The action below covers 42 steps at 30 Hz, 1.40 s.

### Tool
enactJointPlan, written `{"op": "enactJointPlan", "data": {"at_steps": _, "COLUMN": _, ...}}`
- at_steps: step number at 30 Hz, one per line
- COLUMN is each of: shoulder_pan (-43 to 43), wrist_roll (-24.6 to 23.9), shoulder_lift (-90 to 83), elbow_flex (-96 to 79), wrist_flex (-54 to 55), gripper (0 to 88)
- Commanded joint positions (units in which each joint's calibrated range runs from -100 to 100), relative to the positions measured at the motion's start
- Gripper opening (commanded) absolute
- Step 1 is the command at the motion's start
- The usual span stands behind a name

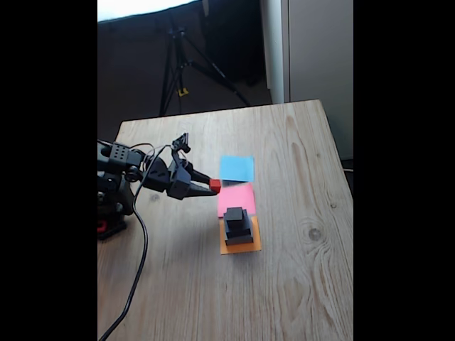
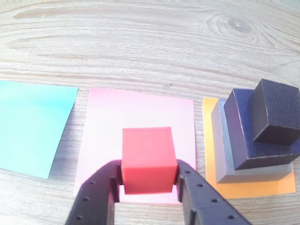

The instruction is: Tower of hanoi

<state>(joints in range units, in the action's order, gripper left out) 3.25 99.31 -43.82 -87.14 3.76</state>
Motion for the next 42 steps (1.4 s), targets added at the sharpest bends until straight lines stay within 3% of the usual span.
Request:
{"op": "enactJointPlan", "data": {"at_steps": 1, "shoulder_pan": -0.37, "wrist_roll": 0.69, "shoulder_lift": 6.65, "elbow_flex": 0.05, "wrist_flex": 9.39, "gripper": 1.5}}
{"op": "enactJointPlan", "data": {"at_steps": 22, "shoulder_pan": -1.71, "wrist_roll": 0.69, "shoulder_lift": 41.40, "elbow_flex": 2.77, "wrist_flex": 44.36, "gripper": 2.0}}
{"op": "enactJointPlan", "data": {"at_steps": 42, "shoulder_pan": 0.63, "wrist_roll": 0.69, "shoulder_lift": 52.07, "elbow_flex": 9.59, "wrist_flex": 46.86, "gripper": 2.9}}
